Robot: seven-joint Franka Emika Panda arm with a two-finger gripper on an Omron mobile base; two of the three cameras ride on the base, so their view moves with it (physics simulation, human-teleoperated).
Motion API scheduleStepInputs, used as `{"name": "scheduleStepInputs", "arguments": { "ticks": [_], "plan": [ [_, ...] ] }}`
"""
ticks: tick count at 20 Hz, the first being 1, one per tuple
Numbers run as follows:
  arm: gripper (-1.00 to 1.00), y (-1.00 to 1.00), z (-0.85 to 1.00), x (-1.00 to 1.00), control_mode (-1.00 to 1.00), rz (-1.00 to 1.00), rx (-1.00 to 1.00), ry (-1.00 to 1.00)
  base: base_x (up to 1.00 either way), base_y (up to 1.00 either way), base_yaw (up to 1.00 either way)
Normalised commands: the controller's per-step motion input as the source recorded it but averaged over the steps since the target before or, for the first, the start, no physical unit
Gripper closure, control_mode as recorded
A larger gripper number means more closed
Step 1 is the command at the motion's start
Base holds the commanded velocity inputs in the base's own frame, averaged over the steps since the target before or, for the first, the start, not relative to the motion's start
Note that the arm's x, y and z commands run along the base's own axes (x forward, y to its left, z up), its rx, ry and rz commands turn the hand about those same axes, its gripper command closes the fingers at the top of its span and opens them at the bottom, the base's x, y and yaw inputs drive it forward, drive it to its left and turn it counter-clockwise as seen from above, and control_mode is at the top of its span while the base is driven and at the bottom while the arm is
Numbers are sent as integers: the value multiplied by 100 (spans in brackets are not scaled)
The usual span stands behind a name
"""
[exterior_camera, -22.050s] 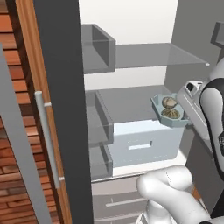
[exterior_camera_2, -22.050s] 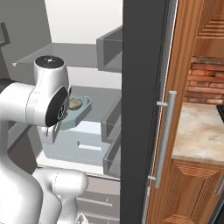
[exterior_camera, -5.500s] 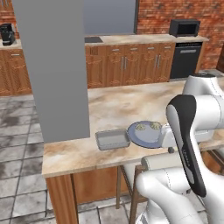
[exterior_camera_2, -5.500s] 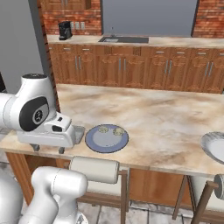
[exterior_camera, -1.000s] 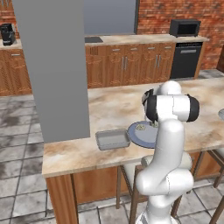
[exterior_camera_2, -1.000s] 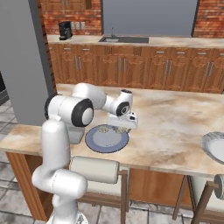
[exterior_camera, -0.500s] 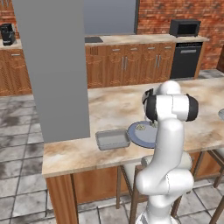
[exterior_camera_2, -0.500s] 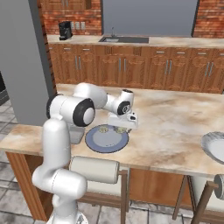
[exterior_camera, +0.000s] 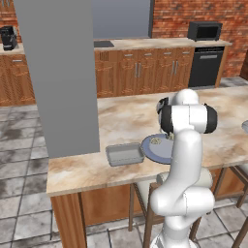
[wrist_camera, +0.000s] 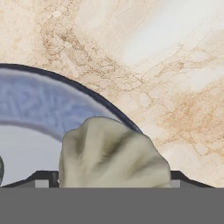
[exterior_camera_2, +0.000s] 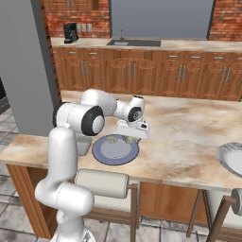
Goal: Place two dumplings into each of the tupperware containers and then place the containers in the fridge.
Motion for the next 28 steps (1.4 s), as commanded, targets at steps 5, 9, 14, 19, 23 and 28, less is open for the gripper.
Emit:
{"name": "scheduleStepInputs", "arguments": {
  "ticks": [5, 9, 14, 19, 23, 28],
  "plan": [
    [100, 0, -1, 0, -100, 0, 0, 0, 0, 0, 0],
    [100, 7, 8, -28, -100, 1, 0, -13, 0, 0, 0],
    [100, 12, 38, -41, -100, 2, 0, 0, 0, 0, 0],
    [100, 60, 47, -53, -100, 1, 0, 0, 0, 0, 0],
    [100, 99, 29, -19, -100, 3, -4, 1, 0, 0, 0],
    [100, 97, 5, -34, -100, 8, -3, 1, 0, 0, 0]
  ]
}}
